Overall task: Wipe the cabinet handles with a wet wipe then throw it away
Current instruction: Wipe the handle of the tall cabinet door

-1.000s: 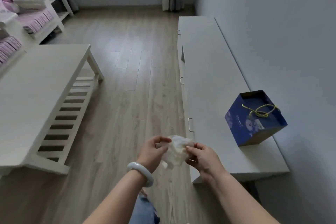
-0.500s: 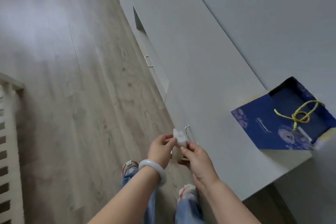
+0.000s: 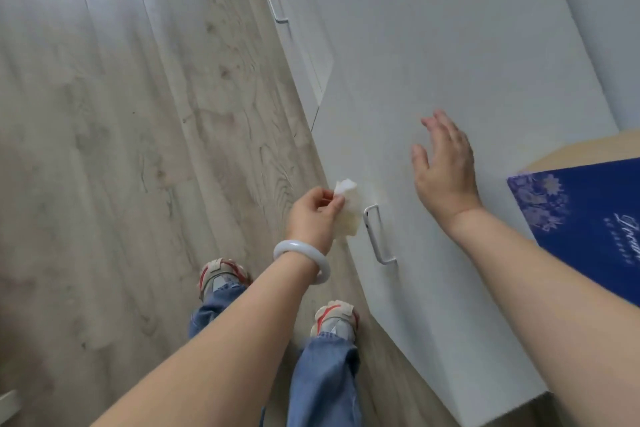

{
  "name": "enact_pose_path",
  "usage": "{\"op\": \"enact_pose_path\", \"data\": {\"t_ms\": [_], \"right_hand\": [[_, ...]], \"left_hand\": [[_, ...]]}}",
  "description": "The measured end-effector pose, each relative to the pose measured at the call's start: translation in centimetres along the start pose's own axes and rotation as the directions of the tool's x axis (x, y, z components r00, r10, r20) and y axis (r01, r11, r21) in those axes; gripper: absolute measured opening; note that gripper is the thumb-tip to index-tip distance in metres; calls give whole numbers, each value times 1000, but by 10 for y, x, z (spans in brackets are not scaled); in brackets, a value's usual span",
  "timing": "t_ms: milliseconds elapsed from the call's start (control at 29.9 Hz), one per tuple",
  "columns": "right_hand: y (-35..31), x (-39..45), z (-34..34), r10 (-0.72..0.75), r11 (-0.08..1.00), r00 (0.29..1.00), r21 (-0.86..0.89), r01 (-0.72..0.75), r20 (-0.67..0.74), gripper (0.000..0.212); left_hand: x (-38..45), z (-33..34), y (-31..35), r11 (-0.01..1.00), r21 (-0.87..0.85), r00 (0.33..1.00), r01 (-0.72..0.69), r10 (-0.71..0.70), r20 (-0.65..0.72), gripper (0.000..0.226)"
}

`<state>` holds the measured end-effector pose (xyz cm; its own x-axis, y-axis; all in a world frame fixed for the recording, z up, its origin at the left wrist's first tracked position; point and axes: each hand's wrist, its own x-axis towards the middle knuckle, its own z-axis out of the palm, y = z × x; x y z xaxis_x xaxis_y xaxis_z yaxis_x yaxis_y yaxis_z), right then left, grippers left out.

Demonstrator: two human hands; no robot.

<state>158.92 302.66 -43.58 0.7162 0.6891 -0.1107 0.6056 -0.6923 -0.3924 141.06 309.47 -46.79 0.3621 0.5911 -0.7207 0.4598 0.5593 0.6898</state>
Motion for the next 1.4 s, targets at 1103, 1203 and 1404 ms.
{"op": "enact_pose_path", "data": {"t_ms": [1103, 1203, 1404], "right_hand": [[21, 3, 61, -173, 950, 970, -290, 117, -174, 59], [19, 2, 60, -169, 951, 970, -286, 114, -175, 59], [21, 2, 59, -177, 952, 967, -282, 122, -180, 59]], "left_hand": [[-10, 84, -63, 975, 211, 989, 70, -39, -146, 31], [6, 80, -50, 933, 360, 991, 8, 39, -125, 29], [14, 79, -49, 903, 421, 978, -83, 154, -139, 33]]}}
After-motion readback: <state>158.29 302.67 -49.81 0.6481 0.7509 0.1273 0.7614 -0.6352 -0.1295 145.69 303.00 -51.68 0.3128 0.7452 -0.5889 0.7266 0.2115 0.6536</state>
